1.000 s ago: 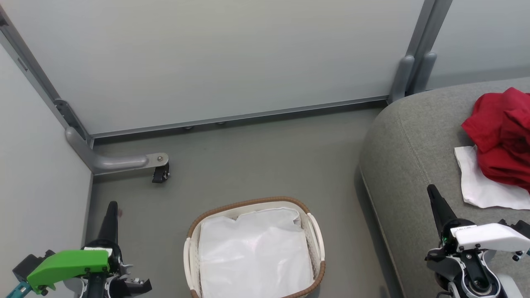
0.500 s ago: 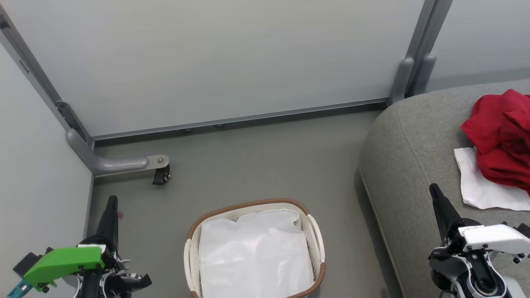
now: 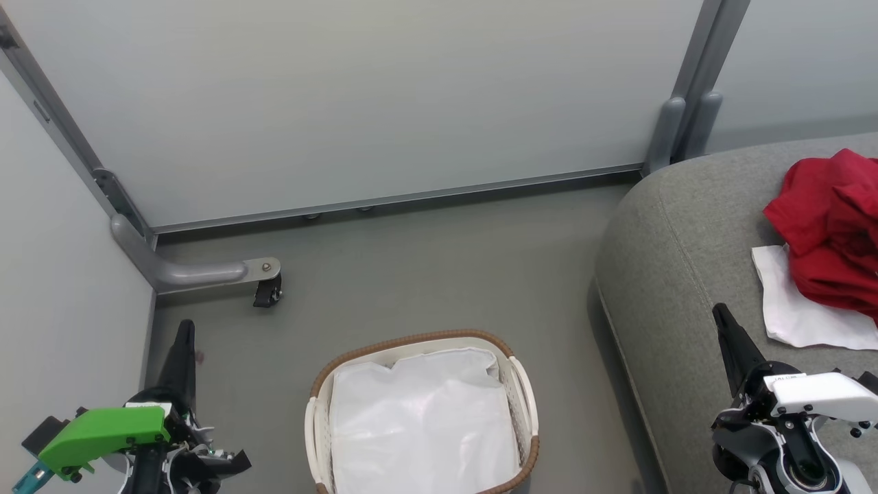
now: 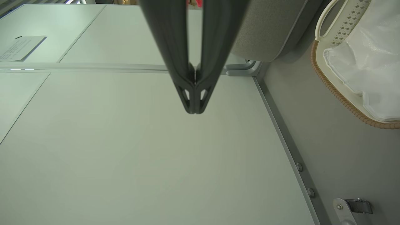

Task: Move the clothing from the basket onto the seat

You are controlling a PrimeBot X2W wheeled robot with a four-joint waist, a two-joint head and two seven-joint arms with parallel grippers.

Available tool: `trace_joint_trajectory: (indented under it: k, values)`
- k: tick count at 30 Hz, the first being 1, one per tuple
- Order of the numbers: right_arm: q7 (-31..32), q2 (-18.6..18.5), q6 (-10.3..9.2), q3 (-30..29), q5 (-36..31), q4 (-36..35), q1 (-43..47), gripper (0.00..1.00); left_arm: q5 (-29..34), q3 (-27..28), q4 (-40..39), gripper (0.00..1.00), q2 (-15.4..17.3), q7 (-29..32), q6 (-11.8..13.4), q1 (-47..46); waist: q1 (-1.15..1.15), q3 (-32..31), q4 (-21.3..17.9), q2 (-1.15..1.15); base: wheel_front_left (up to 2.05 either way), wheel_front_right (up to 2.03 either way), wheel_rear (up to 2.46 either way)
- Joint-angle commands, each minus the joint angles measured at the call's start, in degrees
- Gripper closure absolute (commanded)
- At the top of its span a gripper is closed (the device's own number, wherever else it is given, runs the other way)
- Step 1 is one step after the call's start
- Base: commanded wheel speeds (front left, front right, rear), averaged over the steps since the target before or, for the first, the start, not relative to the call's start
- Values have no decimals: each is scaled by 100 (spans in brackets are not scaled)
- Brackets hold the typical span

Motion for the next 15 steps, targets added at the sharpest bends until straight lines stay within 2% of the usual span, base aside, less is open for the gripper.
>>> trace_joint_trajectory:
  k: [1, 15]
  values:
    - [10, -34, -2, -13, 17, -18, 62, 100, -24, 17, -9, 100, 38, 22, -33, -66, 0, 0, 0, 0, 0, 0, 0]
    - [10, -34, -2, -13, 17, -18, 62, 100, -23, 15, -9, 100, 38, 22, -29, -66, 0, 0, 0, 0, 0, 0, 0]
